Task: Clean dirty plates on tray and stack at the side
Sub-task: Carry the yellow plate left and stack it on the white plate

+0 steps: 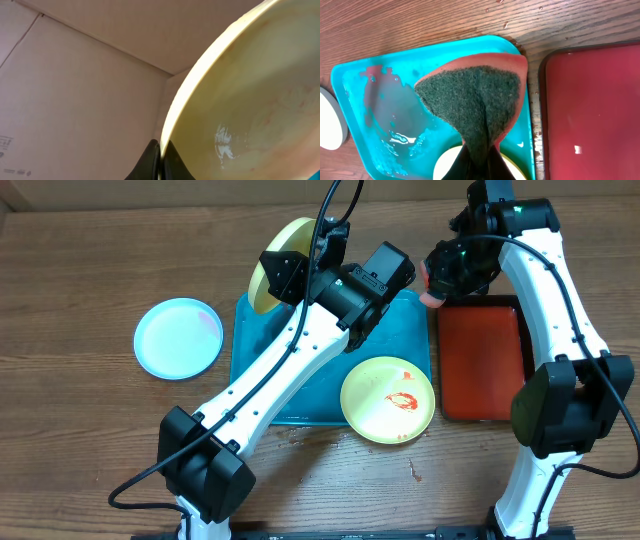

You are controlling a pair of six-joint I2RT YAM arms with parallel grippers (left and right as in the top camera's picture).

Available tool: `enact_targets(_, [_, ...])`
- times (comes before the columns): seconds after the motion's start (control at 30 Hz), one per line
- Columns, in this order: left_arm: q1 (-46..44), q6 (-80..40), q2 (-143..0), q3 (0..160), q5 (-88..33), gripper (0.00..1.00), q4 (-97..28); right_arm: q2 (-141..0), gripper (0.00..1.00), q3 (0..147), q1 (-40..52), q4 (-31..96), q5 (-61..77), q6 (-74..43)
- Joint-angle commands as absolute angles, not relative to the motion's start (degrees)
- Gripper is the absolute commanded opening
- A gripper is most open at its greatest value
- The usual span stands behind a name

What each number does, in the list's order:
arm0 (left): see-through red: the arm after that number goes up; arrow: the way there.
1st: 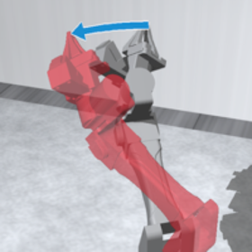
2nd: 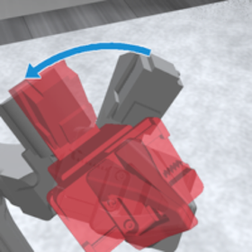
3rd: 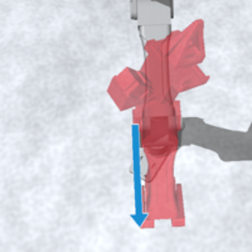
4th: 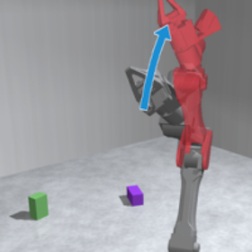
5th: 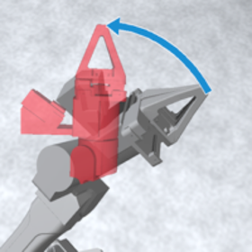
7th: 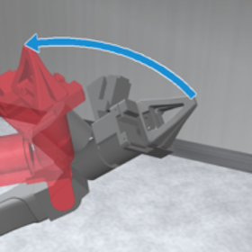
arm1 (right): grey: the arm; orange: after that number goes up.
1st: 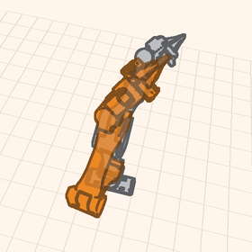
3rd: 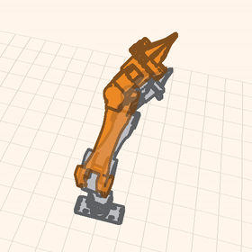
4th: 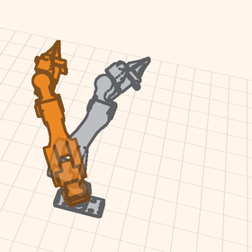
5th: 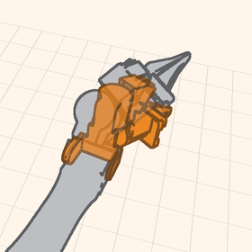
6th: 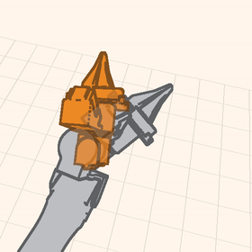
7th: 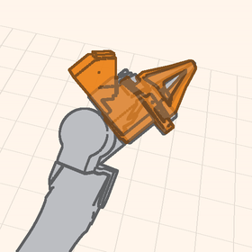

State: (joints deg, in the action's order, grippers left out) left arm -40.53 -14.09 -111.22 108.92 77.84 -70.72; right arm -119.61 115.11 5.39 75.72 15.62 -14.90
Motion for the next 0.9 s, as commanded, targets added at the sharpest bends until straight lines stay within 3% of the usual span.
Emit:
enact_targets(0.0, [-40.8,-16.4,-109.9,110.0,76.9,0.04,-70.0,-119.0,0.04,115.6,5.5,75.6,15.5,-14.6])
enact_targets(0.3, [-31.2,-16.3,-109.9,110.0,44.9,0.04,-69.8,-119.0,0.04,115.6,5.5,75.9,15.4,-14.6])
enact_targets(0.63, [-8.7,-11.2,-109.9,110.0,4.9,0.04,-69.6,-119.0,0.04,115.6,5.5,75.8,15.4,-14.6])
enact_targets(0.87, [8.3,-10.2,-109.9,109.5,-7.6,0.04,-69.6,-119.0,0.04,115.6,5.5,75.8,15.4,-14.6])
